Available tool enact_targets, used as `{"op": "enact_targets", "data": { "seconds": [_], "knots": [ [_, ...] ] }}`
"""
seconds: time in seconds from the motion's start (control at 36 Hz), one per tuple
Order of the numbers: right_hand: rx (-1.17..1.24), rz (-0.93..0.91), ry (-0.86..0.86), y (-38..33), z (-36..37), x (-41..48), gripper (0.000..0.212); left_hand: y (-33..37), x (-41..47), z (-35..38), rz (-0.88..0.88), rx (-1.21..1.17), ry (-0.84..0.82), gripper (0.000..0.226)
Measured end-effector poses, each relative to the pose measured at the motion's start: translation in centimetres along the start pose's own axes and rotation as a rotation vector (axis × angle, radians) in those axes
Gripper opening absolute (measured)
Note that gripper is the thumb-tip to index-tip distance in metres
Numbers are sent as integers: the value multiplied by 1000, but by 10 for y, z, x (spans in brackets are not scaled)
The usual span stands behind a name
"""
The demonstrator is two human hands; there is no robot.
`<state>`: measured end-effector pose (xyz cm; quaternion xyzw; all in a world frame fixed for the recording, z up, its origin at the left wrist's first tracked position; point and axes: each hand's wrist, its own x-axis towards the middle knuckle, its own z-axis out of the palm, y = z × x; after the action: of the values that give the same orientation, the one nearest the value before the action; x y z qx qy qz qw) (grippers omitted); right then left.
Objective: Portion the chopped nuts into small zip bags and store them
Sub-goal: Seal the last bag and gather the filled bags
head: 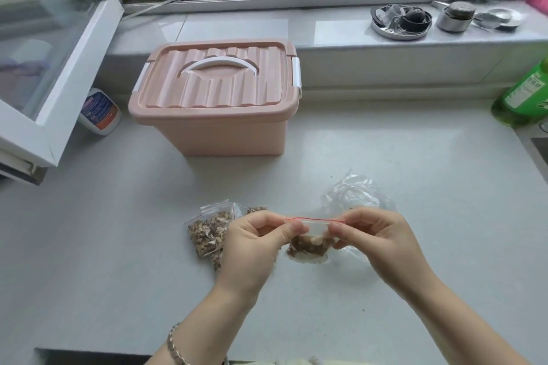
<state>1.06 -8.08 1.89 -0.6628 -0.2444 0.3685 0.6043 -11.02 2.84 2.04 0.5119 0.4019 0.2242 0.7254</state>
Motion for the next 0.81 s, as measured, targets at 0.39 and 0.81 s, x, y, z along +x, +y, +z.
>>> {"op": "enact_targets", "data": {
  "seconds": [0.39,0.81],
  "knots": [
    [-392,-256,-76,0,1,2,8,8,-10,0,77,98,-44,6],
    [-535,-502,-164,5,4,1,17,7,-16,-9,220,346,-172,4]
  ]
}}
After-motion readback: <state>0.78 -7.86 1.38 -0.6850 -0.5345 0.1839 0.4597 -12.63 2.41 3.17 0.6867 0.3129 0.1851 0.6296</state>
